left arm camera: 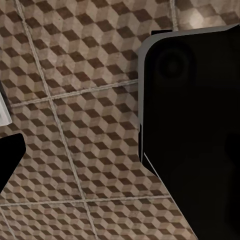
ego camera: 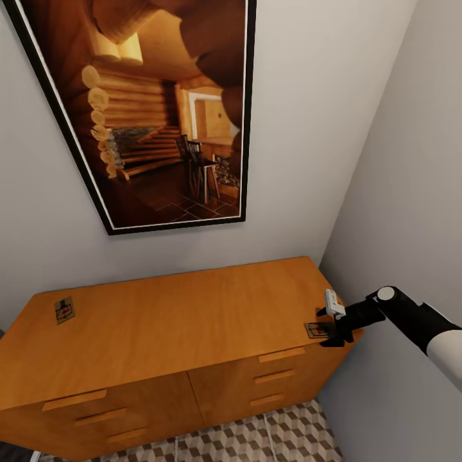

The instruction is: Take the four mousetraps from the cabinet in the bathroom and place them on the bathroom floor. Make sure all four end up on the same floor surface, and ensure that at least two of them are either under or directly next to the same bathroom sink.

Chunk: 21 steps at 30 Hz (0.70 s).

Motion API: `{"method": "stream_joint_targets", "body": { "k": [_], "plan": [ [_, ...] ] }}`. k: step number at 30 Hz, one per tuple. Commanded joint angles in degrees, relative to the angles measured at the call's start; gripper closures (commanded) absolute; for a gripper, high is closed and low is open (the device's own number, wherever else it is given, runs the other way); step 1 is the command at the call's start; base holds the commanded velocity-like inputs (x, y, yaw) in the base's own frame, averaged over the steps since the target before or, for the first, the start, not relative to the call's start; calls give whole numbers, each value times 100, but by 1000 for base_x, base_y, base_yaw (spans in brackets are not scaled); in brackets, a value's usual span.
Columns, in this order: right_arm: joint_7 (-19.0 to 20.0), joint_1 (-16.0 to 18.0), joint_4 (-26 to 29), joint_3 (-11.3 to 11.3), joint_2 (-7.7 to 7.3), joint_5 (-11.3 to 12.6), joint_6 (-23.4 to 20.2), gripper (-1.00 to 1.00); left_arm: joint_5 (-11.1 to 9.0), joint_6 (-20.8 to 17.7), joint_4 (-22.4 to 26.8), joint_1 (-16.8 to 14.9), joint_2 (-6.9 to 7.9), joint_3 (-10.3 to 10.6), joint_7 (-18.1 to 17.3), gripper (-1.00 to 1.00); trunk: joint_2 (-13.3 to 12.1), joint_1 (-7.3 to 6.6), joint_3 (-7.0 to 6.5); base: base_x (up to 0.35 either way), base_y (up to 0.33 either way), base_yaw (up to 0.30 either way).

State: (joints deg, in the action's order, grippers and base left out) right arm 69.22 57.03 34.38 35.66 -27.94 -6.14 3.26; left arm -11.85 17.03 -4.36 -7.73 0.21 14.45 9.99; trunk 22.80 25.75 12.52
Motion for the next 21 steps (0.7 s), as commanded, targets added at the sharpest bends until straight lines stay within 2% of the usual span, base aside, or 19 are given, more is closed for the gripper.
{"method": "stream_joint_targets", "body": {
  "k": [1,21],
  "plan": [
    [-2,6,5,20,8,-19,34,-100,-45,37,-22,-9,-3,49,3,-100,12,3,11,0,0,0],
    [-187,5,-10,21,93,-10,34,-100,-45,37,-22,-9,-3,49,3,-100,12,3,11,0,0,0]
  ]
}}
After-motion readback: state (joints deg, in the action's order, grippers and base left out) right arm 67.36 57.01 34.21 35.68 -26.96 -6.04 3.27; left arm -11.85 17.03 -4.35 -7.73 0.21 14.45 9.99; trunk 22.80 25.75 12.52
